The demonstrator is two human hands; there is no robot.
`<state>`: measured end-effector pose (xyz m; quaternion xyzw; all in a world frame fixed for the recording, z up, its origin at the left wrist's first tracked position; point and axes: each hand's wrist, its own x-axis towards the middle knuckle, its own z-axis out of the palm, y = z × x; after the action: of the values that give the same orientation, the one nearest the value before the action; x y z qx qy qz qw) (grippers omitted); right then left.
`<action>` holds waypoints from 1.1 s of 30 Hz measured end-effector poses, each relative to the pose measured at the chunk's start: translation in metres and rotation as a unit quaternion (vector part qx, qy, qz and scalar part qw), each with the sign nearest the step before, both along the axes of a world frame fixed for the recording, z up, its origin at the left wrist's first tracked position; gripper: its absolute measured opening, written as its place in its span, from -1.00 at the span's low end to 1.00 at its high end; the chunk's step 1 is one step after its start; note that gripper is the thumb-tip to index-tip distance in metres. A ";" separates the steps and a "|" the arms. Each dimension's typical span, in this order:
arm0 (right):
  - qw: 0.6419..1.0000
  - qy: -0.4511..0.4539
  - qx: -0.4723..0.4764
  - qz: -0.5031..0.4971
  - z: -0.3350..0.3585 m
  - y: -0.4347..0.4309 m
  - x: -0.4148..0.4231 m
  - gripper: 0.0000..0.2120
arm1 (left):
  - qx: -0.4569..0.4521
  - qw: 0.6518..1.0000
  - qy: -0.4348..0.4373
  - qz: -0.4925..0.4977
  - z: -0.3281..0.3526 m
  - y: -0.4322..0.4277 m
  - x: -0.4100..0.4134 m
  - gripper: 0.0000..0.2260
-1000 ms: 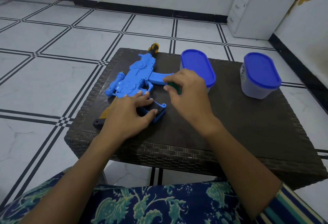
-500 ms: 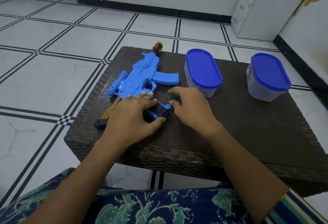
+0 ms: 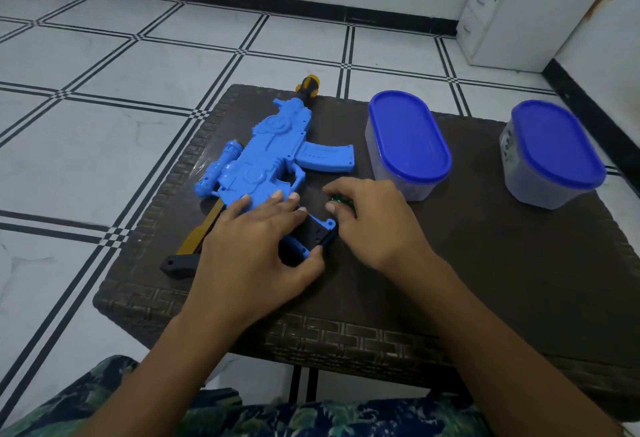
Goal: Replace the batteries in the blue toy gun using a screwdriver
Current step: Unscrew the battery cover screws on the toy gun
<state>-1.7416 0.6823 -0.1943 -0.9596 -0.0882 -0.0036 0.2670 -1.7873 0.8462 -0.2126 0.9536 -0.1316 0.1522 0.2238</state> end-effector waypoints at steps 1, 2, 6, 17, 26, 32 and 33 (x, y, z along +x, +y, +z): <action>1.000 0.004 0.001 0.003 0.000 0.001 0.000 -0.72 | 0.004 1.000 -0.003 0.000 -0.001 0.000 0.000 -0.53; 1.000 0.007 0.005 0.006 -0.001 0.001 0.000 -0.72 | 0.010 1.000 -0.006 0.001 -0.001 -0.001 0.000 -0.54; 0.999 0.016 0.022 0.019 -0.002 0.004 0.001 -0.74 | 0.022 1.000 -0.017 -0.001 -0.001 -0.003 0.000 -0.57; 0.969 -0.169 0.179 0.001 0.001 0.004 0.001 -0.77 | 0.033 0.999 -0.016 0.002 -0.002 -0.004 -0.001 -0.57; 0.860 -0.201 0.468 0.002 0.025 0.007 -0.007 -0.81 | -0.011 1.000 -0.006 0.012 -0.002 -0.003 -0.001 -0.58; 0.810 -0.176 0.559 0.004 0.032 0.009 -0.010 -0.85 | -0.014 1.000 0.002 0.007 -0.002 -0.002 0.000 -0.54; 0.809 -0.177 0.560 0.004 0.031 0.010 -0.011 -0.85 | -0.014 1.000 0.002 0.007 -0.002 -0.002 0.000 -0.54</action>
<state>-1.7522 0.6922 -0.1631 -0.6260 -0.1207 -0.2207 0.7382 -1.7872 0.8445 -0.2142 0.9517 -0.1222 0.1532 0.2362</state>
